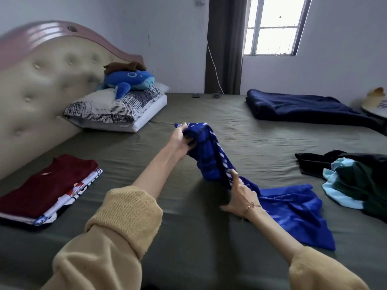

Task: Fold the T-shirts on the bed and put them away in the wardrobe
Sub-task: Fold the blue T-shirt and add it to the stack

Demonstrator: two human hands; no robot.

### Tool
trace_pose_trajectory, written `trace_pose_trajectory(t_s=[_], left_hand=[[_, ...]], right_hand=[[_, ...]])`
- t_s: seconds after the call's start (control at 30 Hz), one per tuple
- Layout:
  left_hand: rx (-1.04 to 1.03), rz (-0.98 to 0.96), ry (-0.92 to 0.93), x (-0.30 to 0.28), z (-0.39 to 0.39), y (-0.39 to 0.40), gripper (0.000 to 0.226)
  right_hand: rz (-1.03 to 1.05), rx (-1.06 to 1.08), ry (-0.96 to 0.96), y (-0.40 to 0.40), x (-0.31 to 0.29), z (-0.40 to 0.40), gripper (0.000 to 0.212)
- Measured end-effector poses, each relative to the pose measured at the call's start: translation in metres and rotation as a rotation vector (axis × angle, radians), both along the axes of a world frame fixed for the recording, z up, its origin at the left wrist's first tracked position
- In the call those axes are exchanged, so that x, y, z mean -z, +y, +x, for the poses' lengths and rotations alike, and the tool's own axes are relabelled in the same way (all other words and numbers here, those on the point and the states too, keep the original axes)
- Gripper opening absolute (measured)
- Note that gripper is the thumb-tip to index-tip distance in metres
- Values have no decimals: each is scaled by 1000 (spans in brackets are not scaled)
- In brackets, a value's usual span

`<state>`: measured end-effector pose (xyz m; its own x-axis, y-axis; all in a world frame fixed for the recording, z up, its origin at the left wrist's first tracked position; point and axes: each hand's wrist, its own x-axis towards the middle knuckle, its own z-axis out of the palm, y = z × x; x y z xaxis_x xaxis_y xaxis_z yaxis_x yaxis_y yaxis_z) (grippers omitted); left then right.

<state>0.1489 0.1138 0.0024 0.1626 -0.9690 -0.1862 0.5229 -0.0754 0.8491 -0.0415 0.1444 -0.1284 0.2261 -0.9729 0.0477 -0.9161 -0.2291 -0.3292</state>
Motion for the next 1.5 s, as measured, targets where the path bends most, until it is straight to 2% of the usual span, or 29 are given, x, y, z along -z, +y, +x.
trace_pose_trajectory(t_s=[0.1, 0.2, 0.33, 0.43, 0.47, 0.53, 0.57, 0.6, 0.7, 0.77, 0.8, 0.83, 0.9, 0.97, 1.03, 1.1, 1.17, 1.23, 1.27, 1.33, 1.37, 1.43, 1.47, 1.5], left_hand=[[-39, -65, 79, -13, 7, 2, 34], [-107, -115, 126, -20, 23, 4, 35], [-222, -188, 291, -28, 40, 7, 35], [-288, -214, 313, -39, 54, 7, 38], [-305, -208, 290, -43, 59, 7, 37], [-371, -170, 238, -49, 72, 5, 35], [-423, -144, 233, -50, 78, 3, 33], [-467, -114, 222, -50, 85, -1, 32], [-517, -90, 173, -42, 95, -14, 36], [-494, -119, 177, -37, 93, -21, 33], [-457, -131, 159, -33, 91, -27, 32], [-393, -161, 122, -30, 89, -31, 32], [-301, -194, -80, -15, 90, -44, 26], [-225, -174, -484, 14, 95, -53, 28], [-115, -30, -853, 59, 99, -62, 44], [40, 155, -1079, 104, 100, -57, 44], [239, 272, -1185, 140, 96, -47, 43], [413, 314, -1335, 164, 88, -38, 49], [459, 306, -1455, 170, 83, -34, 54], [508, 278, -1638, 172, 74, -30, 70], [544, 272, -1668, 171, 73, -31, 79], [623, 276, -1686, 170, 72, -31, 90], [634, 273, -1703, 169, 73, -31, 89], [615, 265, -1713, 169, 72, -31, 81]], right_hand=[[-171, 229, 156, -3, 0, -7, 61], [9, 339, -33, -11, -7, -17, 31], [259, 233, -349, -12, -38, -19, 25], [739, 76, -732, 4, -73, -23, 20], [892, 1, -794, 9, -84, -28, 24], [1006, -179, -840, 9, -100, -37, 59], [999, -236, -805, 5, -105, -41, 73], [987, -285, -738, -2, -110, -42, 74], [796, -240, -313, -35, -114, -38, 49], [512, -93, -15, -67, -109, -32, 25], [309, -12, 49, -85, -106, -28, 16], [117, 80, 30, -100, -103, -26, 13], [-110, 265, -88, -120, -95, -20, 44], [-106, 310, -42, -125, -81, -15, 71], [-2, 263, 59, -129, -55, -9, 74], [76, 201, 112, -128, -23, -8, 57], [178, 129, 112, -124, 6, -7, 35], [330, 57, 139, -115, 24, -3, 23], [388, 20, 152, -113, 30, -2, 25], [491, -21, 117, -110, 34, 1, 42], [549, -35, 110, -110, 33, 2, 57], [595, -61, 238, -109, 26, 5, 87], [550, -67, 315, -107, 25, 7, 85], [470, -68, 365, -104, 26, 9, 73]])
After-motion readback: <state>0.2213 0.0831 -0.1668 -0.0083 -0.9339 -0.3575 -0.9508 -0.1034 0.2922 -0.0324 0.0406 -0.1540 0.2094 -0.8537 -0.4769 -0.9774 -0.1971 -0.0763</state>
